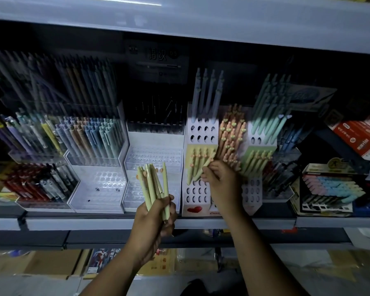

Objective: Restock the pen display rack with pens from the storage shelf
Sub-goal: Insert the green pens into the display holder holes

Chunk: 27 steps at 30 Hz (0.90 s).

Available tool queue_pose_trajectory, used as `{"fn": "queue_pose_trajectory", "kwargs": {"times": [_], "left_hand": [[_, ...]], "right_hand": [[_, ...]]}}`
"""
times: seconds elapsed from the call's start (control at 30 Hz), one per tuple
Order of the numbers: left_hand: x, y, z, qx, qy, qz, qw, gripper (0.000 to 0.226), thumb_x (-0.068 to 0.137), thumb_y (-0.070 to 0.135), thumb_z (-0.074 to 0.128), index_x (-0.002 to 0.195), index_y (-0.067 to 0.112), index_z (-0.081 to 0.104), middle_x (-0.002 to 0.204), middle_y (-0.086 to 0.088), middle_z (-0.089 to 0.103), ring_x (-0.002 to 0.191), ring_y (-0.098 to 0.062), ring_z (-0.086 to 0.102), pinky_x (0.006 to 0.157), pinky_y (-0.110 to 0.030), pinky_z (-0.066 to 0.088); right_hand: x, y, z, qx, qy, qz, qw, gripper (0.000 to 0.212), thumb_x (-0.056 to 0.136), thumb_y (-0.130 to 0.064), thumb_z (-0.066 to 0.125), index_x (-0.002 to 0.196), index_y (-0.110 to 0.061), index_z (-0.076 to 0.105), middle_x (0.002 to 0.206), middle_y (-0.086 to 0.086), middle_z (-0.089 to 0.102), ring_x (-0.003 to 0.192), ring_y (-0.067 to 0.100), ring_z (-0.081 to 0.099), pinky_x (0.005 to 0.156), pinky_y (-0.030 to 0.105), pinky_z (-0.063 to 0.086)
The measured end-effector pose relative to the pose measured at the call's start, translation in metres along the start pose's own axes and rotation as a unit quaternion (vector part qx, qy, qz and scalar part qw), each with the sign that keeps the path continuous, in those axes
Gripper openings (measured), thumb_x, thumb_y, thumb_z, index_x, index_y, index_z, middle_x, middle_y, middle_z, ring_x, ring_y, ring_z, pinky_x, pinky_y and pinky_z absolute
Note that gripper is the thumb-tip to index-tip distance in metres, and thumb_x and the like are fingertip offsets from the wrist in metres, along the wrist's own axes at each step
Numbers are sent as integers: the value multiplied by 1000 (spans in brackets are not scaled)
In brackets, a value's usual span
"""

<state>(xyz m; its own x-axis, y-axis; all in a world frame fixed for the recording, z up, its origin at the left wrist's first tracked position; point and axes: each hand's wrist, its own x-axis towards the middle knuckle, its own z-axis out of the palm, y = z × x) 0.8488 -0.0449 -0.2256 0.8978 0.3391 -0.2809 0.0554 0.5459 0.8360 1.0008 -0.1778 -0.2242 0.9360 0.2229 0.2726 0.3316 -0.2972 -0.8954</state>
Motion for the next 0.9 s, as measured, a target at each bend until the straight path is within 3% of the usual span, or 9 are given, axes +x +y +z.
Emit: {"fn": "queue_pose_trajectory", "kwargs": {"times": [0.17, 0.43, 0.57, 0.9], "left_hand": [[0, -2, -1, 32, -6, 15, 999, 20, 98, 21, 66, 92, 4, 58, 72, -16, 48, 54, -19, 37, 43, -25, 30], [-3, -3, -1, 47, -13, 26, 998, 22, 97, 20, 67, 96, 10, 48, 69, -17, 47, 48, -18, 30, 44, -23, 32], [-5, -4, -1, 54, -14, 26, 998, 23, 95, 21, 68, 94, 8, 49, 70, -17, 47, 51, -18, 34, 46, -24, 31], [-8, -4, 1, 60, -23, 29, 997, 22, 92, 20, 70, 98, 5, 54, 68, -15, 46, 56, -17, 40, 45, -24, 32]], "right_hand": [[2, 2, 6, -67, -40, -19, 997, 15, 96, -11, 67, 82, -16, 63, 75, -2, 70, 70, 22, 70, 67, 49, 59], [5, 3, 16, -146, -63, -9, 987, 13, 95, -14, 68, 83, -14, 65, 75, 4, 70, 65, 17, 64, 62, 30, 52], [4, 4, 17, -194, -72, -15, 978, 20, 98, -17, 65, 79, -13, 60, 71, 5, 67, 63, 19, 64, 61, 35, 55], [1, 0, 16, -222, -76, -17, 972, 19, 99, -16, 62, 82, -8, 65, 69, -2, 53, 63, 19, 51, 61, 27, 37]]}}
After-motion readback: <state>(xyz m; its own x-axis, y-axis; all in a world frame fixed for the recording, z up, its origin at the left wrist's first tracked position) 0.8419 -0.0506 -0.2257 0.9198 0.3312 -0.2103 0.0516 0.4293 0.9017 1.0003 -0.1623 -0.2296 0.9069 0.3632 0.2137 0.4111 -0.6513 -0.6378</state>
